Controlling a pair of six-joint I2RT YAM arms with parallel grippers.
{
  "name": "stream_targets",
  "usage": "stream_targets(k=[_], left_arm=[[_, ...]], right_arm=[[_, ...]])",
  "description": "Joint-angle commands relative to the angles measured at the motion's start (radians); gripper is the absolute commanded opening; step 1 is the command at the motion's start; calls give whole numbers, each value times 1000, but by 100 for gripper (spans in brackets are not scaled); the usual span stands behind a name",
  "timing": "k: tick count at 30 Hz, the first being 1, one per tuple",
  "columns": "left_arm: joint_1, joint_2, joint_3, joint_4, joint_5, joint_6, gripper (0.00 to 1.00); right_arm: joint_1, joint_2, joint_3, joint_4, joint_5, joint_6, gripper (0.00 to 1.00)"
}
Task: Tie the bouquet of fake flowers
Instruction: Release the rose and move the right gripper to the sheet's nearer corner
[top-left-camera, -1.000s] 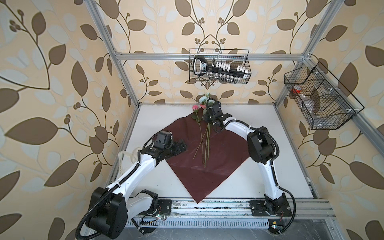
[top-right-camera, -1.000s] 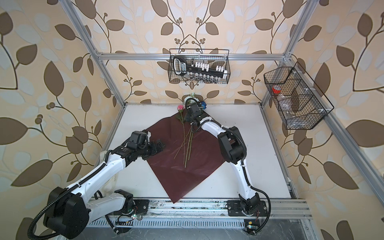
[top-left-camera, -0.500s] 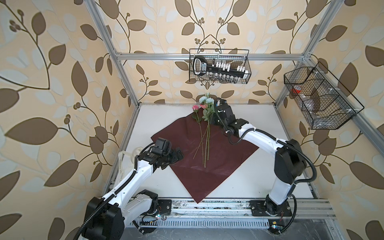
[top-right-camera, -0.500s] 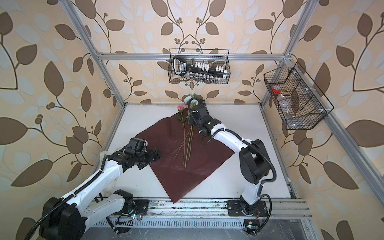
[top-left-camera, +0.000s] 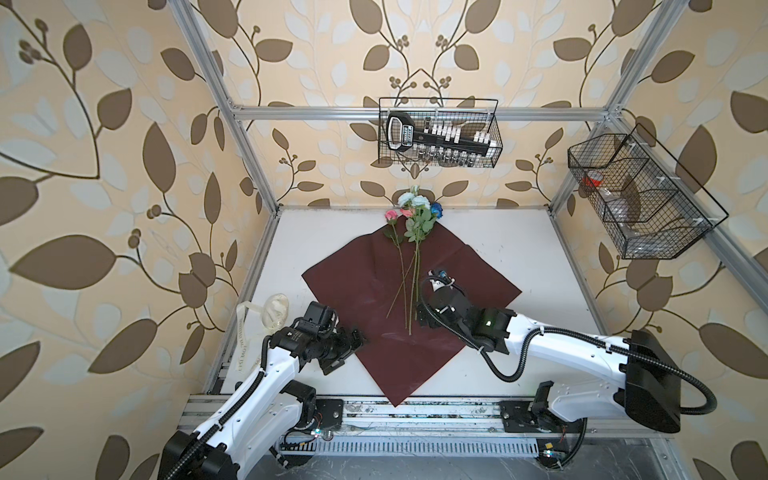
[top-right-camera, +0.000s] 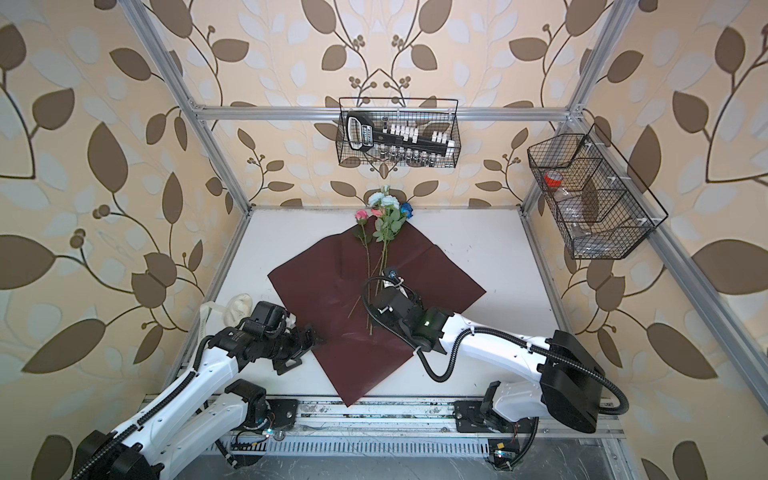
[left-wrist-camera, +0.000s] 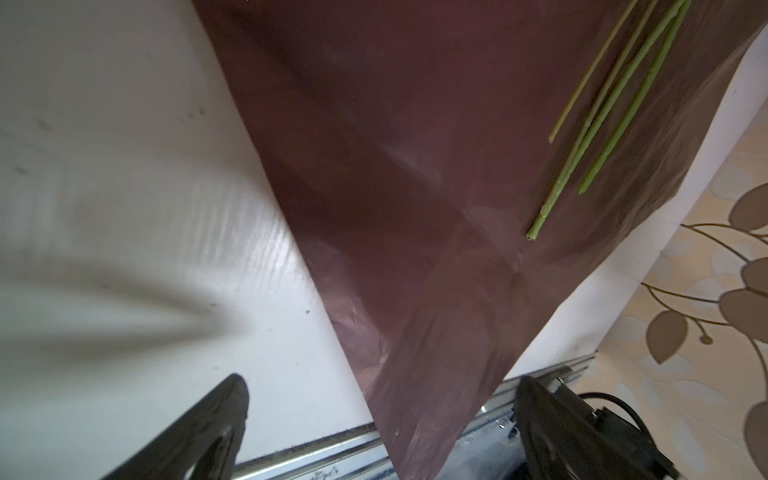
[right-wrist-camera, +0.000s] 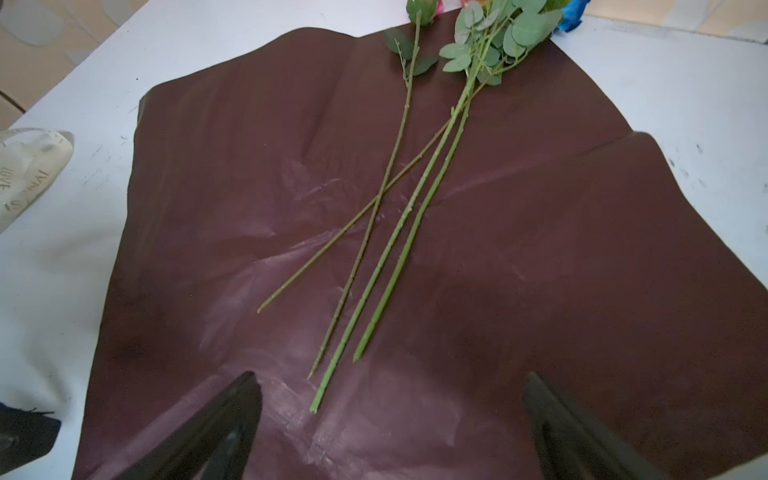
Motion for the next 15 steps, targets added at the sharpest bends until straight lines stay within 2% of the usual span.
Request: stream_targets(k=[1, 6, 9, 15], left_arm=[[-16, -28, -41, 71, 118, -74, 99], [-22, -50, -126, 133, 174, -128, 99], [-36, -63, -184, 226, 221, -189, 99], [-125, -64, -192, 359, 171, -232, 99]], right_arm=[[17, -51, -38, -28, 84, 54, 100], [16, -97, -76, -27, 124, 84, 100], [16, -105, -80, -29, 143, 87, 100], [16, -81, -78, -28, 169, 91, 100]])
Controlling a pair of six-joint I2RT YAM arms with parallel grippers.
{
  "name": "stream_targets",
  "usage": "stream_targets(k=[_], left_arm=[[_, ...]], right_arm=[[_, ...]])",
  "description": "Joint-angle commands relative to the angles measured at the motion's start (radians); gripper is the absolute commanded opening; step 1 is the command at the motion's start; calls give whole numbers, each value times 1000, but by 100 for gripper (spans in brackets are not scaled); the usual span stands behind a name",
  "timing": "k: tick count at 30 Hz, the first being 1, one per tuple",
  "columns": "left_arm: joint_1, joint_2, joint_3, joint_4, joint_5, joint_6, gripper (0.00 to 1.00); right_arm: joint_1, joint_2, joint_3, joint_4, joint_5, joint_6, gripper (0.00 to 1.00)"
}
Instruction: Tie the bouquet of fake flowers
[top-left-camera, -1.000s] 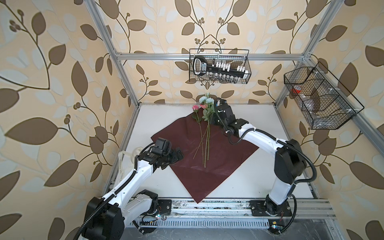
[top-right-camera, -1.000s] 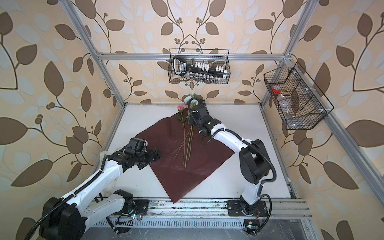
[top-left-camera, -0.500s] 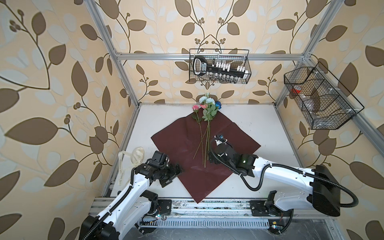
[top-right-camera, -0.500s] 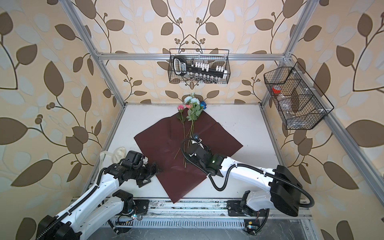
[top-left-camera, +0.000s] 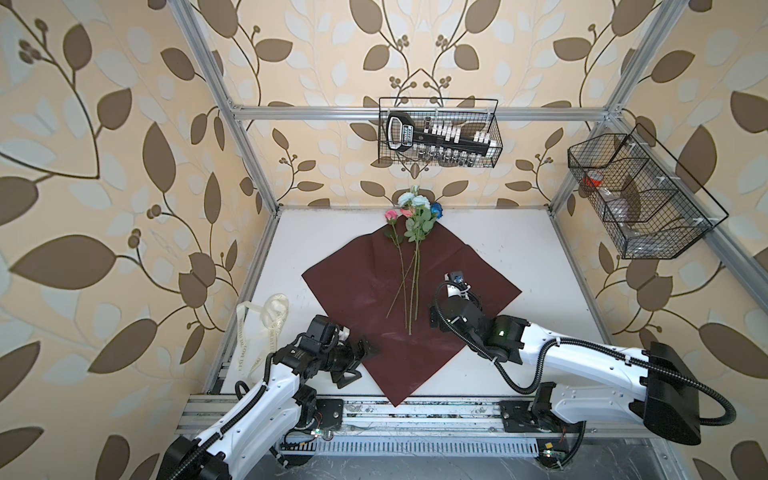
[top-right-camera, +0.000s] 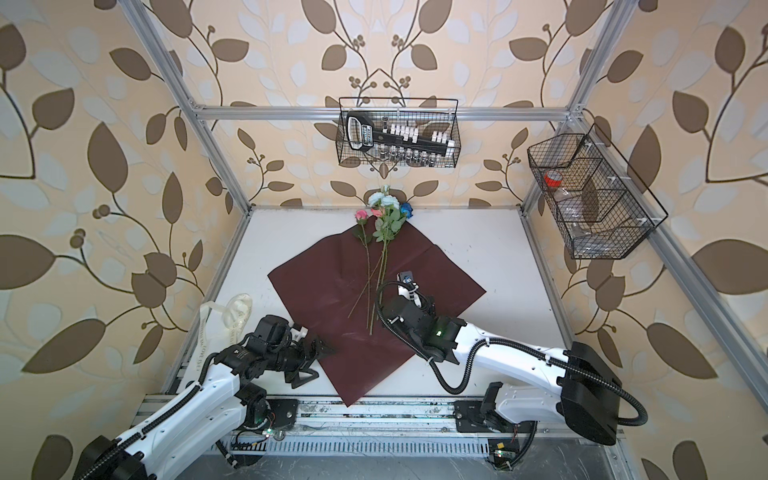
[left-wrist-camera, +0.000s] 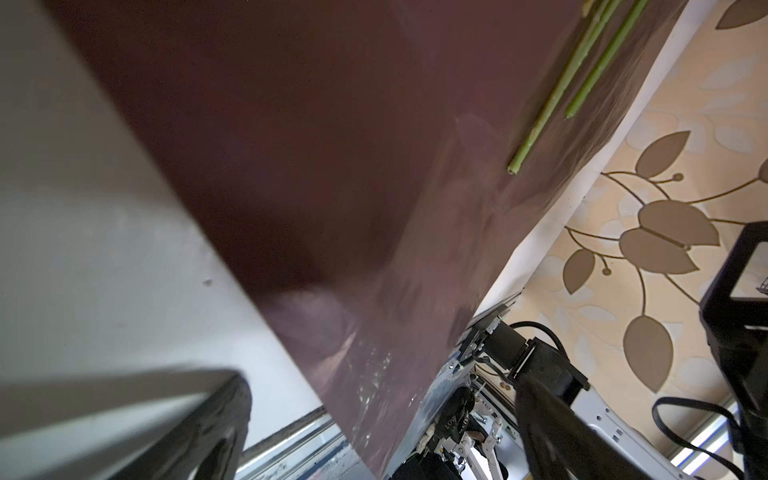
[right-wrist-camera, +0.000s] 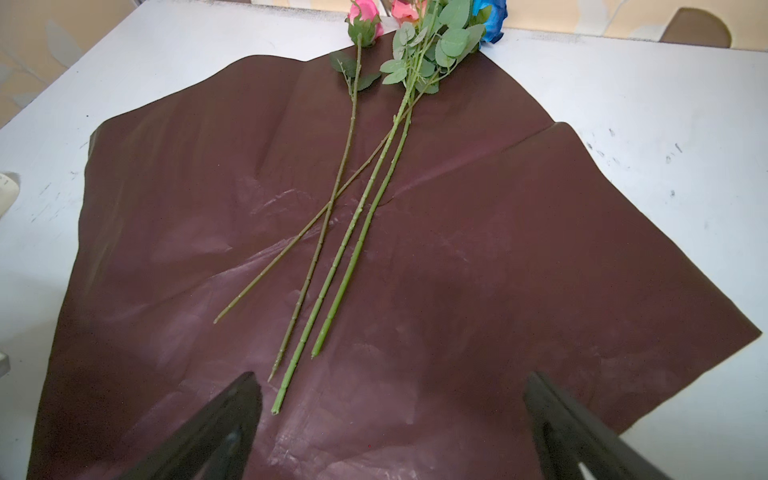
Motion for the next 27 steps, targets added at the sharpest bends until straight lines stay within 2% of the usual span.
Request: stream_targets(k=[1, 6, 11, 20, 27], left_arm=[[-52, 22, -14, 129, -25, -49, 99], [-123, 113, 10, 294, -77, -37, 99], [-133, 228, 117, 341, -129, 70, 99], [-132, 398, 251, 408, -157, 114, 98], [-130, 476, 298, 408, -161, 119, 99]], right_arm=[[5, 13, -8, -12, 48, 18, 100], [5, 20, -14, -9, 66, 27, 99], [4, -7, -34, 4, 39, 24, 100], [1, -126, -96, 146, -278, -148, 100], [-4, -104, -125, 213, -544, -225, 99]])
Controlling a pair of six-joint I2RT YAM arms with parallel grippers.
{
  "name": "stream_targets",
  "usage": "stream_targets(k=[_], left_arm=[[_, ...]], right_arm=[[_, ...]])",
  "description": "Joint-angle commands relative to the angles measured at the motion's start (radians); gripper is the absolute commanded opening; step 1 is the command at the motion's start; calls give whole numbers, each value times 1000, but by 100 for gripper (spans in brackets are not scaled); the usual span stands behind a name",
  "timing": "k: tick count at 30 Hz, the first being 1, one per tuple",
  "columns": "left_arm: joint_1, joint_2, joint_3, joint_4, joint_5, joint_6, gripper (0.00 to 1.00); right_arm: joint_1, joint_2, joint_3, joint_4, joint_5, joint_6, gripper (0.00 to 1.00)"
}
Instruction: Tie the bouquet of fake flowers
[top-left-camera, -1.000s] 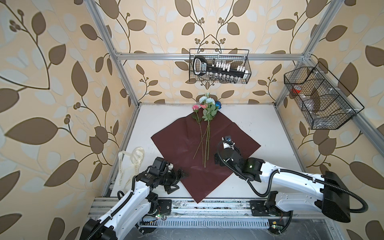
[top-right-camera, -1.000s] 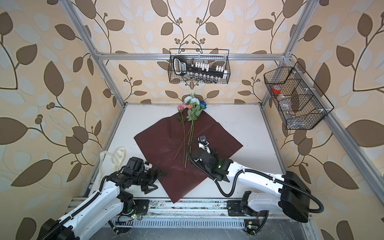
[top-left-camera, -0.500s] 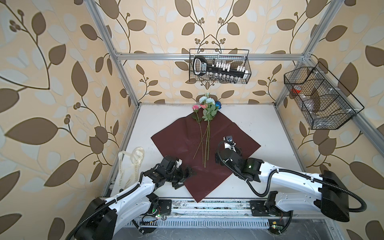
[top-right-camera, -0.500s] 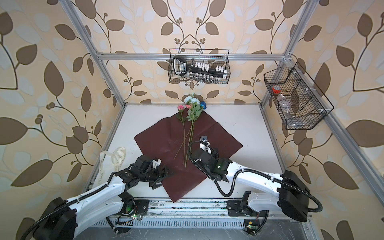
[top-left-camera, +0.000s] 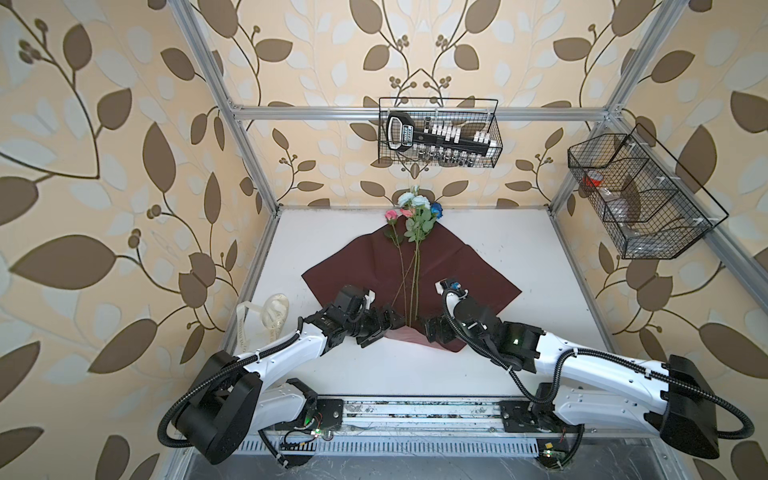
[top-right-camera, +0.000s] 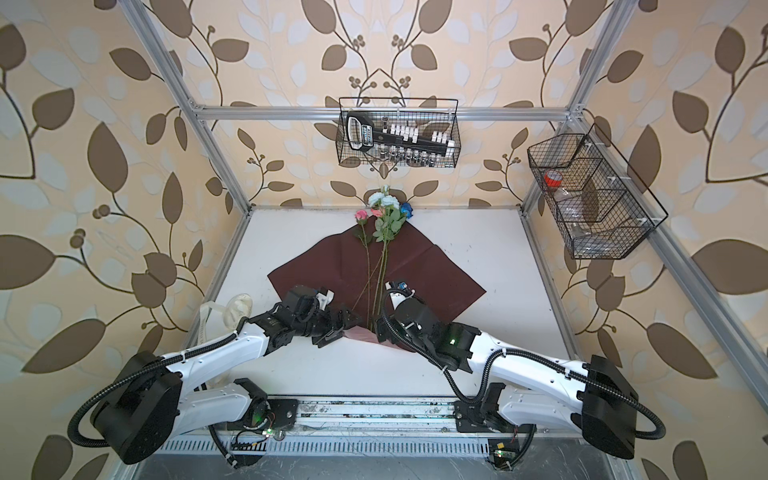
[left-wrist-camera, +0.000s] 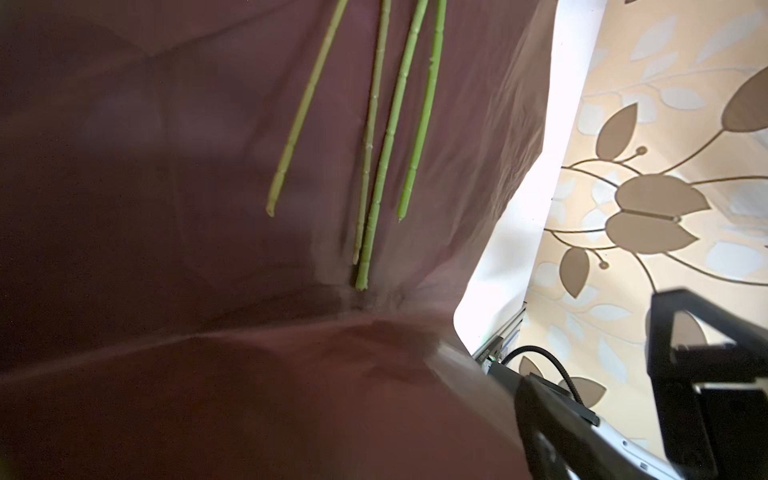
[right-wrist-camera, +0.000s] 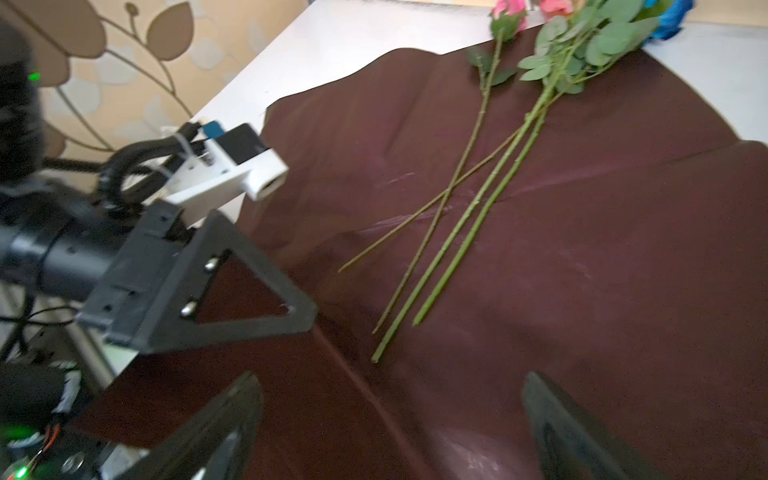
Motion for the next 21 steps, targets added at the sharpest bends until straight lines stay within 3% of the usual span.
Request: stream_targets(k=[1, 21], left_arm=[[-3, 22, 49, 18, -19, 31, 99], [4, 74, 90, -21, -19, -10, 99]], right_arm=[[-3, 21, -32, 60, -175, -65, 99], [-3, -89, -71, 136, -389, -167, 91]])
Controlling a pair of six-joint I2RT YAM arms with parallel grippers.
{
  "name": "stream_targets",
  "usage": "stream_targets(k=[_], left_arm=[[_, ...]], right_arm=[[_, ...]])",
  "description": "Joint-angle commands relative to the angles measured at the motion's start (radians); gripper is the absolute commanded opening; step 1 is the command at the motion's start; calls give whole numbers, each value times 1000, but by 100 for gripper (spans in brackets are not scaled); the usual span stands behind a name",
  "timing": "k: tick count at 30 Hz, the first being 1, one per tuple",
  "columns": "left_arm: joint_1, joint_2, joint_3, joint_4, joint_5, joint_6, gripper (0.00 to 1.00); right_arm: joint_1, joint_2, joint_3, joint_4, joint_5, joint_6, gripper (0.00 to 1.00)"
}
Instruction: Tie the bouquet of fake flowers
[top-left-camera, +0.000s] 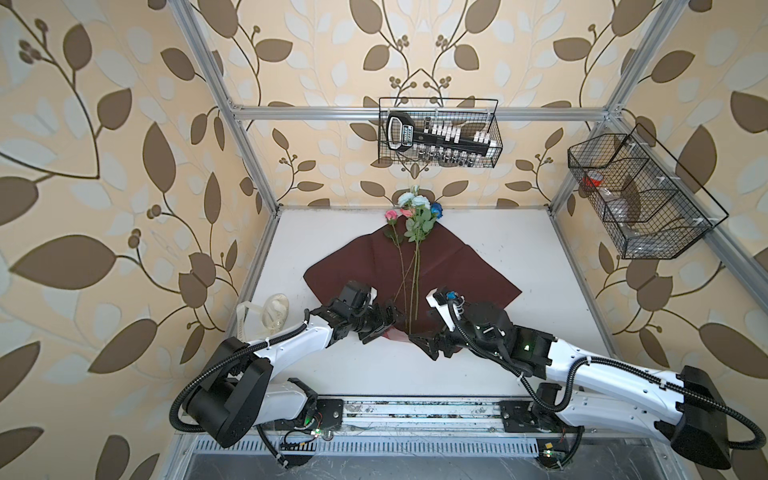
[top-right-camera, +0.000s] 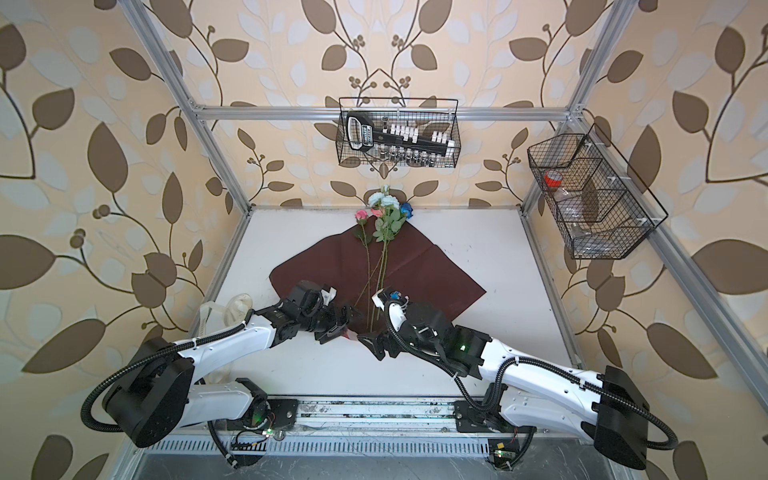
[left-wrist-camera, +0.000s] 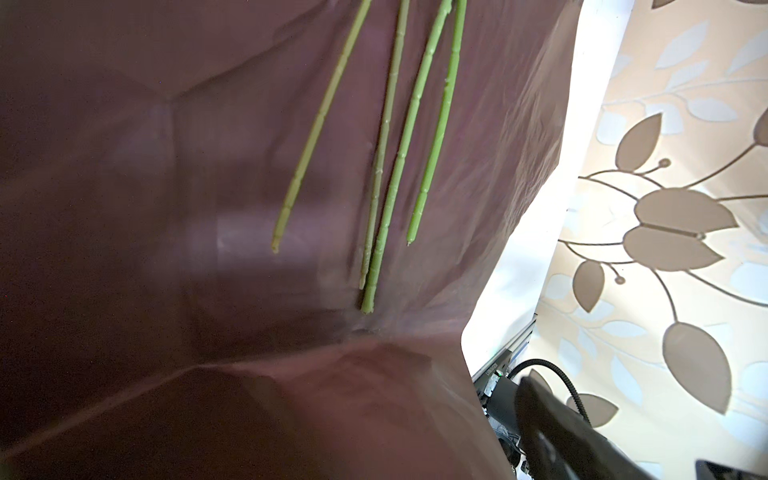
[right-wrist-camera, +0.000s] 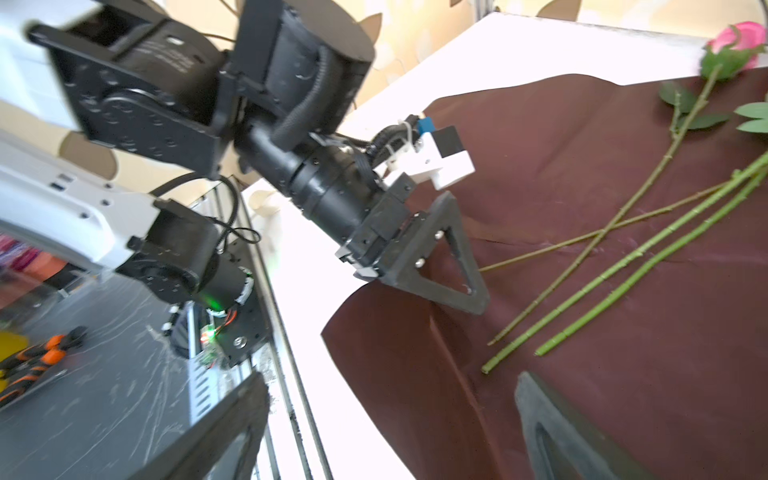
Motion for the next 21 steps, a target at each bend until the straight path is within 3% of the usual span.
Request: stream_targets(k=[1, 13, 21], left_arm=[[3, 3, 38, -6, 4, -9, 99], [7, -1, 35, -9, 17, -27, 99], [12, -59, 25, -73, -8, -56, 99]], right_arm=[[-1, 29, -17, 15, -49, -34, 90], [-3, 252, 4, 103, -76, -63, 77], [-40, 348, 23, 141, -62, -36, 36]])
